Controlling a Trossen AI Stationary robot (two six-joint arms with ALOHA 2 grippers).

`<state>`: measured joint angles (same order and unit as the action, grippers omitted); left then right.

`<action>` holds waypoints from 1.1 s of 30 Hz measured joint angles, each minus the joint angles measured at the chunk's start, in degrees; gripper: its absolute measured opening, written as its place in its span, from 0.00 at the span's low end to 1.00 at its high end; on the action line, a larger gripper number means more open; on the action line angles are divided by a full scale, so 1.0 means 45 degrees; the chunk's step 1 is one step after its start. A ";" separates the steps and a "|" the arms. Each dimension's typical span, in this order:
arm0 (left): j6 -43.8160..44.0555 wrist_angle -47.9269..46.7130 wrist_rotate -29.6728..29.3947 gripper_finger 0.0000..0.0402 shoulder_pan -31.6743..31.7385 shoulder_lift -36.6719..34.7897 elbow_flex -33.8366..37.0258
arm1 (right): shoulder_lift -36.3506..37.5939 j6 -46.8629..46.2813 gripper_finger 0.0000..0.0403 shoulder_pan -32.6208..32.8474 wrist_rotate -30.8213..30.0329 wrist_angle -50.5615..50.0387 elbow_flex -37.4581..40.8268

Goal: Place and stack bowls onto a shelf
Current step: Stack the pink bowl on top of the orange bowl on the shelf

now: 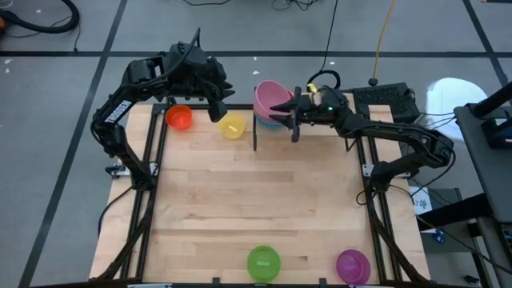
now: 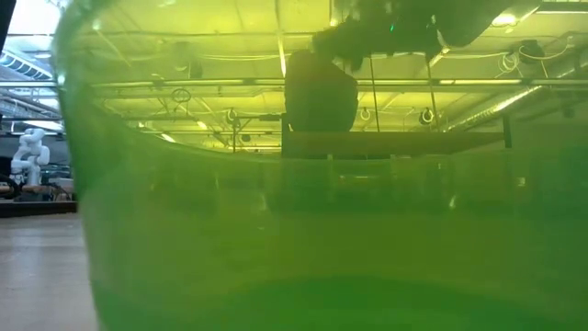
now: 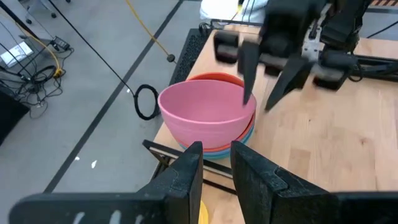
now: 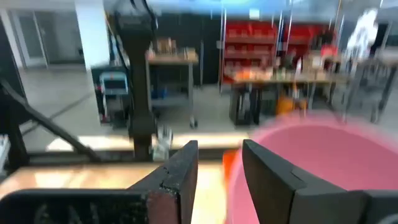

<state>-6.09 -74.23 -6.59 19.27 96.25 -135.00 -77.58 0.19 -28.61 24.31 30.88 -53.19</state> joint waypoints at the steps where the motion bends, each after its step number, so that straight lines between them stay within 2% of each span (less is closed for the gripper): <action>1: 0.0000 -0.0012 0.0000 0.22 0.0000 0.0000 0.0000 | 0.0183 0.0000 0.29 -0.0002 0.0002 0.0182 0.0000; 7: -0.0005 -0.0161 0.0000 0.22 0.0000 0.0000 0.0000 | 0.0353 0.0104 0.29 -0.0060 -0.0037 0.1190 -0.0005; 14: -0.0009 -0.0158 0.0000 0.22 0.0000 0.0000 0.0000 | -0.0500 0.0126 0.29 -0.0076 -0.0110 0.2806 -0.0119; 22: -0.0029 -0.0162 -0.0005 0.22 0.0000 0.0000 0.0000 | -0.2147 0.0076 0.29 -0.0158 -0.0046 0.2806 -0.1602; 29: -0.0024 -0.0172 -0.0001 0.22 0.0000 0.0000 0.0000 | -0.3325 -0.0842 0.29 -0.0219 0.0046 0.2708 -0.2524; 33: -0.0019 -0.0177 0.0000 0.22 0.0000 0.0000 0.0000 | -0.3772 -0.1342 0.29 -0.0426 0.0946 0.2254 -0.2764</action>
<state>-6.17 -75.03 -6.59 19.27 96.25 -135.00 -94.55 -5.85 -30.53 28.56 41.02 -65.63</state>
